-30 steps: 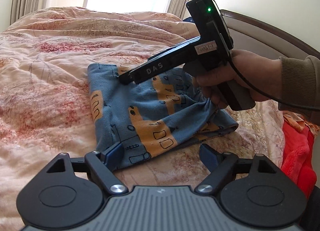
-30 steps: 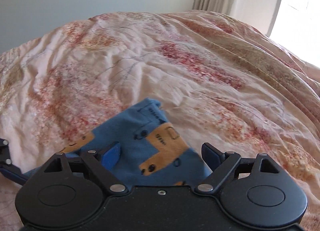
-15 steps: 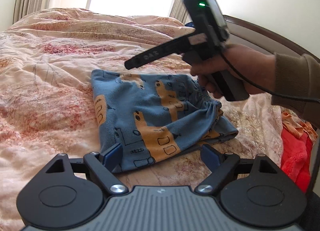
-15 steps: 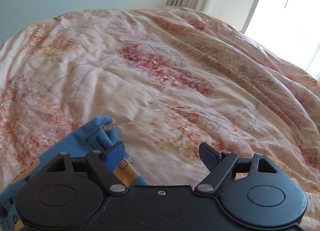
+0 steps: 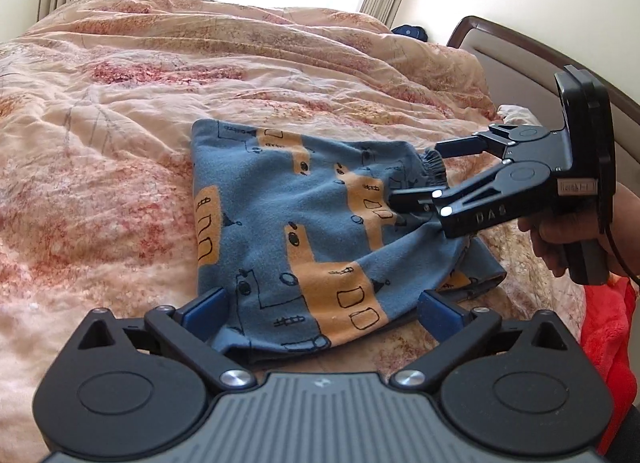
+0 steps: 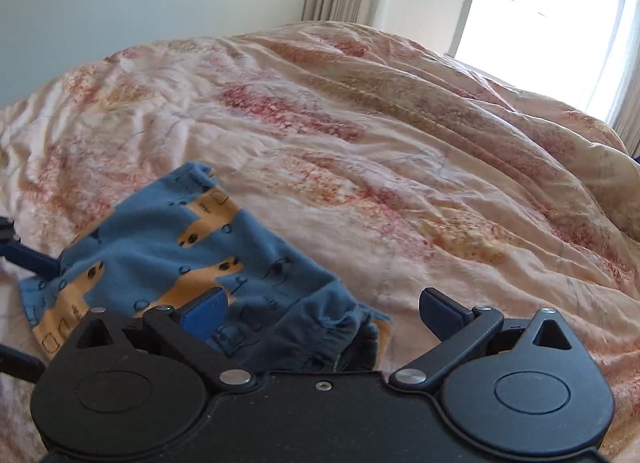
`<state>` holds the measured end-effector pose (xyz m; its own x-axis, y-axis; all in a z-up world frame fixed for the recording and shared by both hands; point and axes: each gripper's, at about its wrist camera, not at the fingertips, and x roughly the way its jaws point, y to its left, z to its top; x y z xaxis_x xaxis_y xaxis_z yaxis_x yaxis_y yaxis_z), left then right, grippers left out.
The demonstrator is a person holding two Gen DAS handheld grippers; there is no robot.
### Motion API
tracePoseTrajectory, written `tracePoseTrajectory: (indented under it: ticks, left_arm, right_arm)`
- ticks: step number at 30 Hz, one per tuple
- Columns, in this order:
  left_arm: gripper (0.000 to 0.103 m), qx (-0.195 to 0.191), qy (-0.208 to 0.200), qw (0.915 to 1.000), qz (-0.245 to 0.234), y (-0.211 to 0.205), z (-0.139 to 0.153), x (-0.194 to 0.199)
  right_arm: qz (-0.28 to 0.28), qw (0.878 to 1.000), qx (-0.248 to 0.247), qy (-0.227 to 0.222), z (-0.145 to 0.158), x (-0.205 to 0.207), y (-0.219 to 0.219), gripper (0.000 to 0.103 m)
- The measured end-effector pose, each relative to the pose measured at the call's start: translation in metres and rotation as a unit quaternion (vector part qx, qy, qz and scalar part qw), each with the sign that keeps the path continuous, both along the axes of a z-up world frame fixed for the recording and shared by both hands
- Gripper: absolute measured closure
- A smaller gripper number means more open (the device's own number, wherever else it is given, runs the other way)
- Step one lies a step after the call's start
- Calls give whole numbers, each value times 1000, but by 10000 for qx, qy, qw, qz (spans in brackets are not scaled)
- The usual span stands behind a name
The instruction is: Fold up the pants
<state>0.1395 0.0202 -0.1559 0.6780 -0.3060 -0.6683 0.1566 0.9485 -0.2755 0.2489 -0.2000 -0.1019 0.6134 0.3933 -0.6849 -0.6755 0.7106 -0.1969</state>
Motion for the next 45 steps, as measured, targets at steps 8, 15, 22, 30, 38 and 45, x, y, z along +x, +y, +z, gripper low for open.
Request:
tracePoseTrajectory:
  ticks: [8,15,22,30,38,45]
  left_arm:
    - [0,327,206,9992,33,-8,-2,8]
    - [0,503,192,9985,34,-14,-4,6]
    - [0,548,150,9984,42,-11,-4,-4]
    - [0,205,-15,9992,357,23,13,7]
    - [0,-310,215,9982,456,43,3,63]
    - [0,-463,334,9981,219,45,-11,77]
  right_arm:
    - [-929,9949,359,177,-5,-26,-44,1]
    - [-1149,9753,1601,996,-7,-53,-82,1]
    - [-1365,9546,2153,1539,-39,-78,-104,1]
    - [-1466,9177,3132,1954,-21,-77,-123,1]
    - [-1589,9015,3508,1974,-7,-42,-116,1]
    - [-1747,8821,3701,2332,-28,-9,-112,1]
